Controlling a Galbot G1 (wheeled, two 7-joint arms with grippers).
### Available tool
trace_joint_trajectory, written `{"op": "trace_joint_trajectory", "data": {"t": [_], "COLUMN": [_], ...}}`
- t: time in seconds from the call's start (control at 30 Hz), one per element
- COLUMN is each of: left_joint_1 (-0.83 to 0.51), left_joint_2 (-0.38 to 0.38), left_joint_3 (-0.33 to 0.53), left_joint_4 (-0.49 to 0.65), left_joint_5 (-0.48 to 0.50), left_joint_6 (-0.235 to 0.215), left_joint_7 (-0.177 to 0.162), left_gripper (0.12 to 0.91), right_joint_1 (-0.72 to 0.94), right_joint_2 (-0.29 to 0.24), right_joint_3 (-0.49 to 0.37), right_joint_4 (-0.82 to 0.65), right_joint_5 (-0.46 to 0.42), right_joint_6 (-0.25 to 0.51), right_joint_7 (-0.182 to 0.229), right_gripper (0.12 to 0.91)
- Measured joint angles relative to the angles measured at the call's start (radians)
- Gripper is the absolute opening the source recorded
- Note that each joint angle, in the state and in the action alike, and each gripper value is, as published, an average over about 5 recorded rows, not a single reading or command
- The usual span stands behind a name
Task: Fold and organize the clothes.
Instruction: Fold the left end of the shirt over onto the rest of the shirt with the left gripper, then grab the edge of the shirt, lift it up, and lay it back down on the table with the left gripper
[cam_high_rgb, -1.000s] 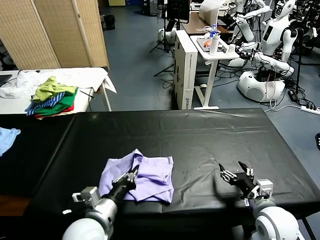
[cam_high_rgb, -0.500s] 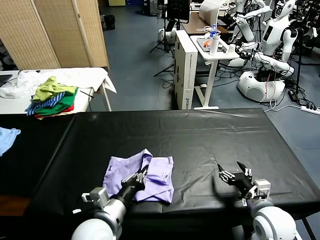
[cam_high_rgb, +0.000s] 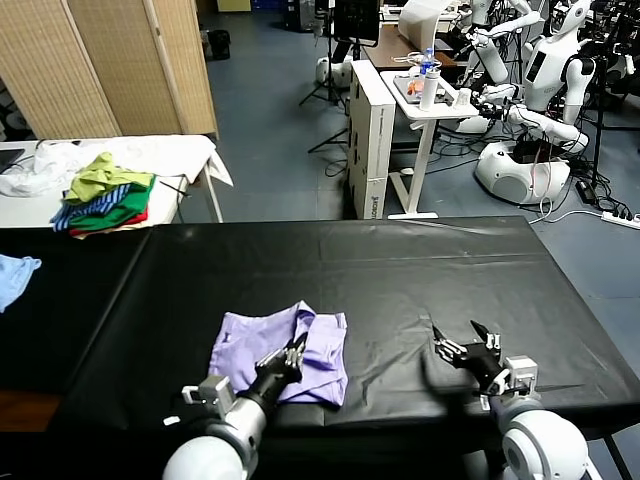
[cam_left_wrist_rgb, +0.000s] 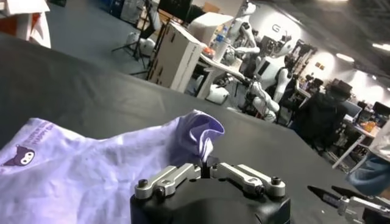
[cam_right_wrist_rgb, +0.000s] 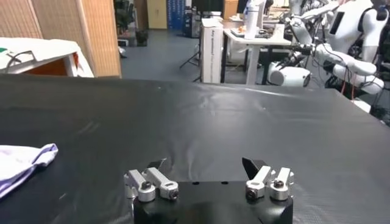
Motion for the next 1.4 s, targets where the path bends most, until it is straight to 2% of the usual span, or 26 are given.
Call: {"op": "trace_joint_trajectory", "data": {"t": [0.57, 0.67, 0.9, 1.0, 1.1, 1.2, 1.4], "left_joint_1": [0.001, 0.010, 0.034, 0.033, 0.023, 0.018, 0.035], "left_joint_2": [-0.069, -0.084, -0.130, -0.137, -0.124, -0.089, -0.006], "left_joint_3": [0.040, 0.044, 0.057, 0.044, 0.012, -0.040, -0.150], "left_joint_4": [0.054, 0.051, 0.016, -0.006, -0.036, -0.060, -0.062], "left_joint_5": [0.092, 0.102, 0.093, 0.077, 0.075, 0.084, 0.136], "left_joint_6": [-0.015, -0.018, -0.018, -0.018, -0.029, -0.047, -0.079], "left_joint_7": [0.003, 0.004, -0.001, -0.001, 0.002, 0.004, 0.005], "left_gripper": [0.188, 0.285, 0.724, 0.860, 0.901, 0.906, 0.907], "right_joint_1": [0.073, 0.085, 0.122, 0.140, 0.161, 0.186, 0.253], "right_joint_2": [-0.060, -0.073, -0.107, -0.118, -0.130, -0.138, -0.122], "right_joint_3": [-0.068, -0.082, -0.121, -0.143, -0.175, -0.220, -0.335], "right_joint_4": [-0.006, -0.006, -0.005, 0.002, 0.013, 0.022, 0.010], "right_joint_5": [0.032, 0.055, 0.103, 0.130, 0.168, 0.193, 0.185], "right_joint_6": [-0.008, -0.012, -0.021, -0.027, -0.036, -0.042, -0.041], "right_joint_7": [-0.016, -0.021, -0.029, -0.031, -0.034, -0.038, -0.022], "right_gripper": [0.907, 0.907, 0.907, 0.907, 0.907, 0.907, 0.907]}}
